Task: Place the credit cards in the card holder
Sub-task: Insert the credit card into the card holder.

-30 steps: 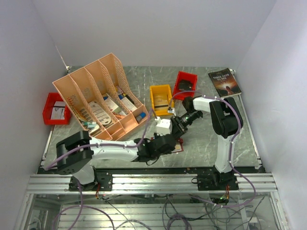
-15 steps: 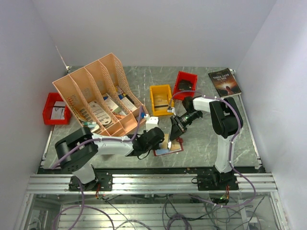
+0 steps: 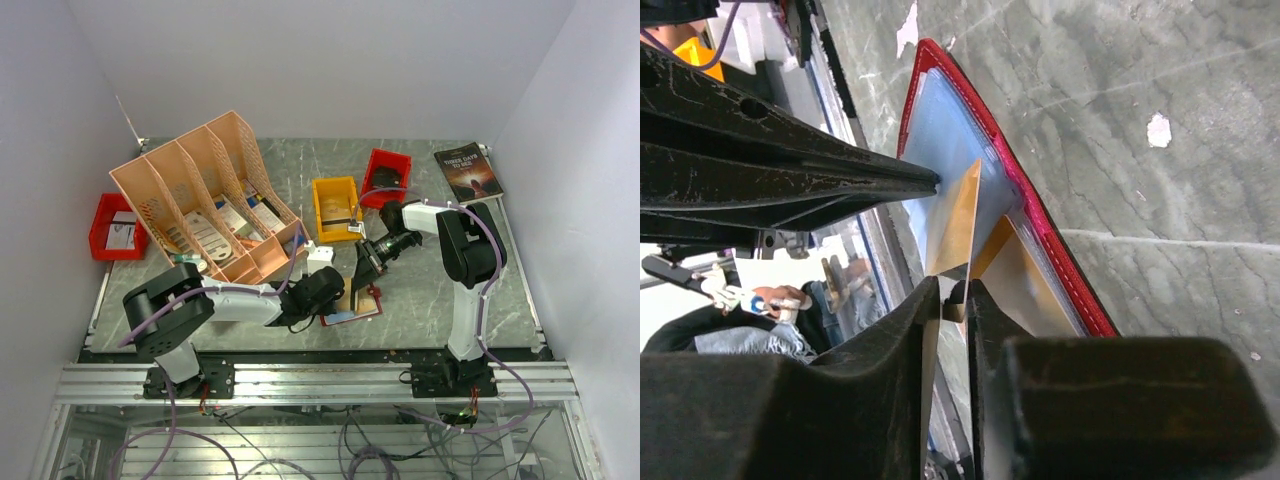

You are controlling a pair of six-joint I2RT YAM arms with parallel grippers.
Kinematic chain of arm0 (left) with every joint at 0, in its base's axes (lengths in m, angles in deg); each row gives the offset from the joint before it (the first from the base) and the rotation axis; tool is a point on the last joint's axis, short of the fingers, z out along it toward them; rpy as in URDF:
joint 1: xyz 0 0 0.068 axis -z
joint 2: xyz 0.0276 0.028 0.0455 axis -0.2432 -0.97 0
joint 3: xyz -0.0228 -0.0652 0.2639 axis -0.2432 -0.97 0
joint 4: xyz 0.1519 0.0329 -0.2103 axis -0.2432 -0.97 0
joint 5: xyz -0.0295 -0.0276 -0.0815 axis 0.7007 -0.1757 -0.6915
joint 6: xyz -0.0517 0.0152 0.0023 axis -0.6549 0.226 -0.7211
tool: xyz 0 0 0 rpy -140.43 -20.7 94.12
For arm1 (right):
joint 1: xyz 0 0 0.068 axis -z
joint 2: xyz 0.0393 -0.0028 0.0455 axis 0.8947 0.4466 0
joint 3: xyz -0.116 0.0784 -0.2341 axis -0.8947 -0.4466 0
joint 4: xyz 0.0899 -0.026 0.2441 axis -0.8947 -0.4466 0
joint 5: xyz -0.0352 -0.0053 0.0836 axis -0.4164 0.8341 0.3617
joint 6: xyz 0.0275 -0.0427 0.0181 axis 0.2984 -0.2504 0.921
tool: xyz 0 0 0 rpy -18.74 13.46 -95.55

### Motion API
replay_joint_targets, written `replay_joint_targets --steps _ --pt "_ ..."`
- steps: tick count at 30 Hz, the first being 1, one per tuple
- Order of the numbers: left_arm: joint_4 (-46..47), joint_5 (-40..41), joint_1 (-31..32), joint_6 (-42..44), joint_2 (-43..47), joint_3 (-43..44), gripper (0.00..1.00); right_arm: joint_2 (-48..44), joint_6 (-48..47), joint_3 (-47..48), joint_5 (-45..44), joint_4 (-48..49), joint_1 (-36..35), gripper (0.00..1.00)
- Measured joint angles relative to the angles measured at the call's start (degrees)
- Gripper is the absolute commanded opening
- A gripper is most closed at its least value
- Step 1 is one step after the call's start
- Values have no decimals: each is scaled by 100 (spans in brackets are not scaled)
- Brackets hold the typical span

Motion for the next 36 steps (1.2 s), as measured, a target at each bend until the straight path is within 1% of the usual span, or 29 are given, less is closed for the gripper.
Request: replay_joint_targets --steps 5,11,15,22,28,36 --pt "44 -28 0 -2 -15 0 15 0 33 0 22 31 0 0" --pt "48 -33 0 4 24 -11 18 0 46 0 -63 -15 0 0" --pt "87 -35 0 57 195 -94 22 0 -9 7 -153 -179 2 0" --pt "245 -81 0 142 533 -396 26 11 -170 87 -350 -457 37 0" --pt "293 -142 0 149 717 -640 28 103 -245 310 -605 -675 37 0" --pt "326 -236 0 122 732 -710 31 326 -267 599 -793 -894 -31 0"
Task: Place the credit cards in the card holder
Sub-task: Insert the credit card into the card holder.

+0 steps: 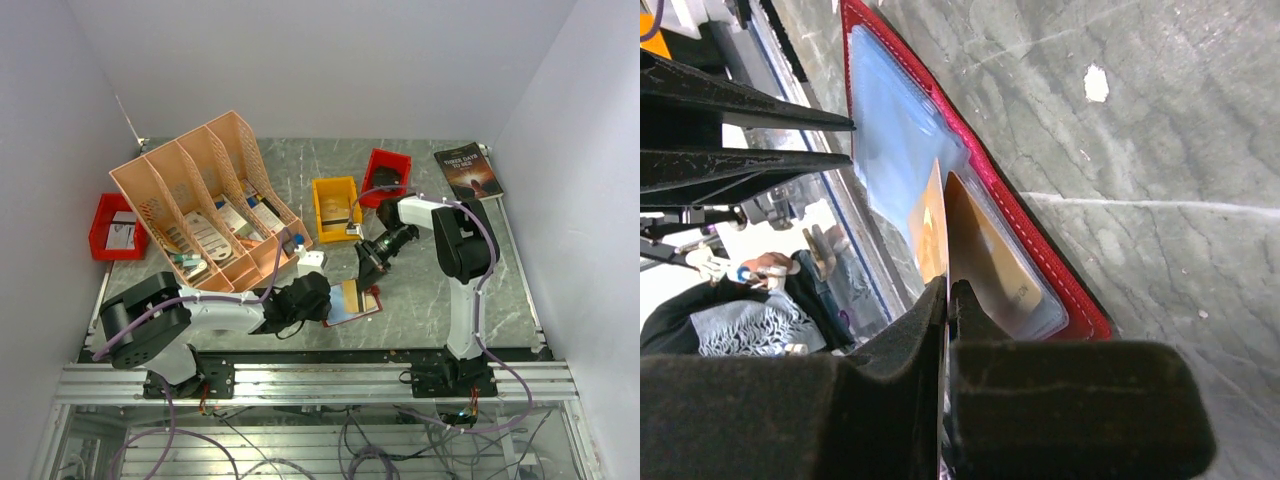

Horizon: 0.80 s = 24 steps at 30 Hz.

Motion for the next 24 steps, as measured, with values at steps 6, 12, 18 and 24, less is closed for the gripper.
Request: replay_joint_targets --steps 6,12,18,24 --pt "9 -11 0 2 -24 0 29 140 -46 116 -46 -144 -111 0" --pt "-4 -7 0 2 -122 13 26 232 -144 278 -122 -313 -190 0" --pt "-33 11 0 7 -251 144 25 319 -203 452 -219 -485 -251 0" --pt "-81 37 0 7 -297 210 25 428 -201 588 -330 -614 -275 0"
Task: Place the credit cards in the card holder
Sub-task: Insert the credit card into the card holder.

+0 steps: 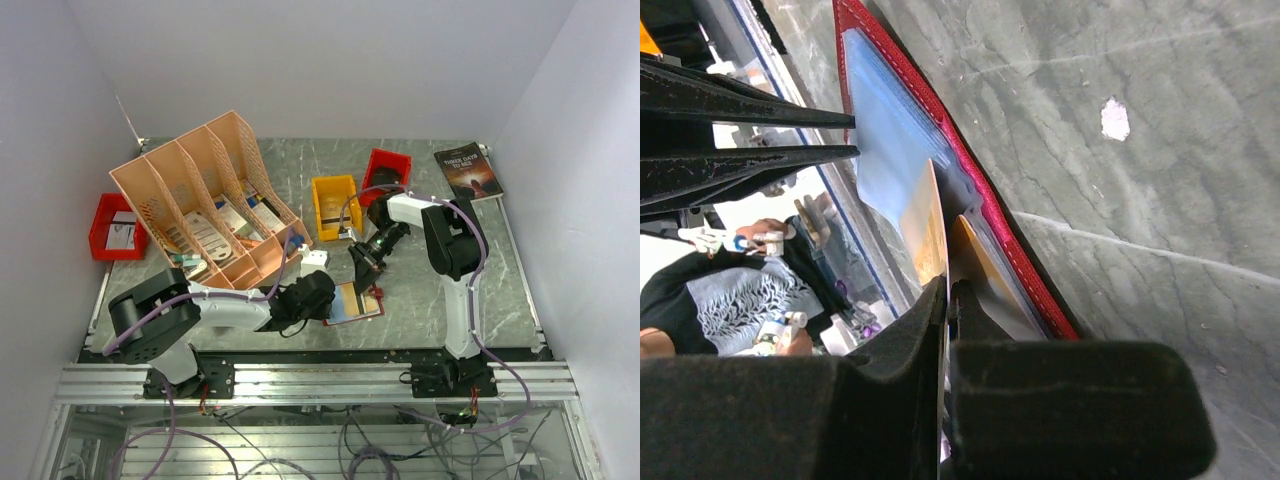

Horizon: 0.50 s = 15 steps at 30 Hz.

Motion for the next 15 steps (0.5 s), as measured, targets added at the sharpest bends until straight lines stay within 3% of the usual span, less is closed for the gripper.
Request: replay_joint_targets --steps 15 --pt "-15 20 0 24 -31 20 25 94 11 140 -57 -164 -52 0"
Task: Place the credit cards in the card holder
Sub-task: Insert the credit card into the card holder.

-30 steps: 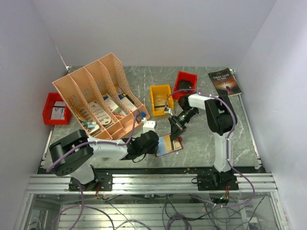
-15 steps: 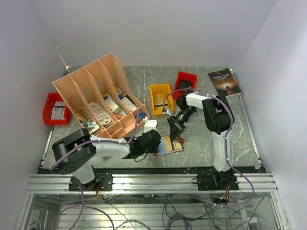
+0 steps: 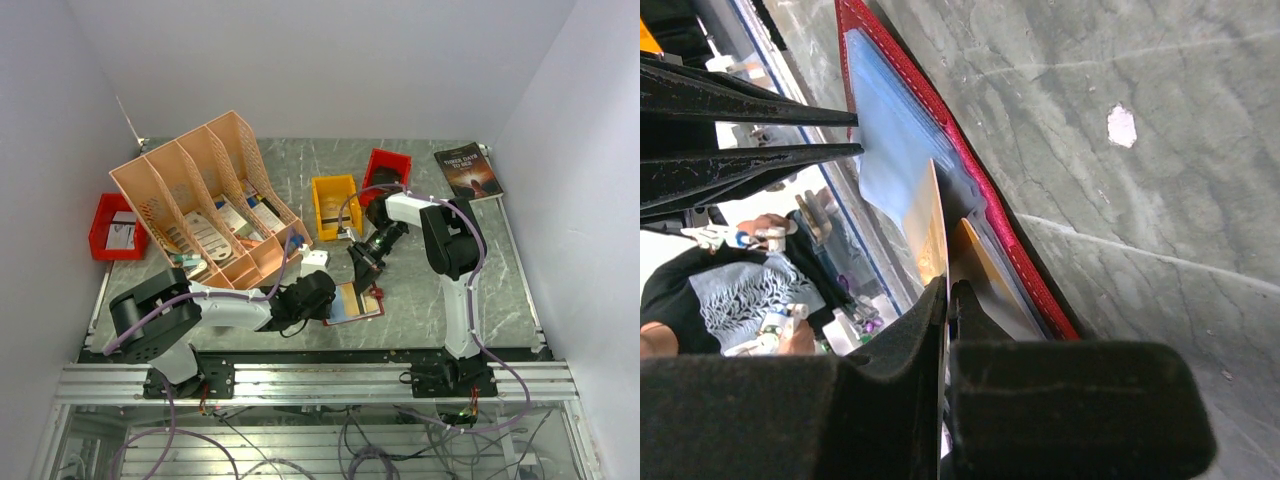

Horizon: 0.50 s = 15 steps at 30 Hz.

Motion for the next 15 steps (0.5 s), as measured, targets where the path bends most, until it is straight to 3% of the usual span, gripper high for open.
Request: replay_joint_targets --steps 15 --pt "2 -2 0 13 -9 9 25 9 46 2 -2 4 -131 0"
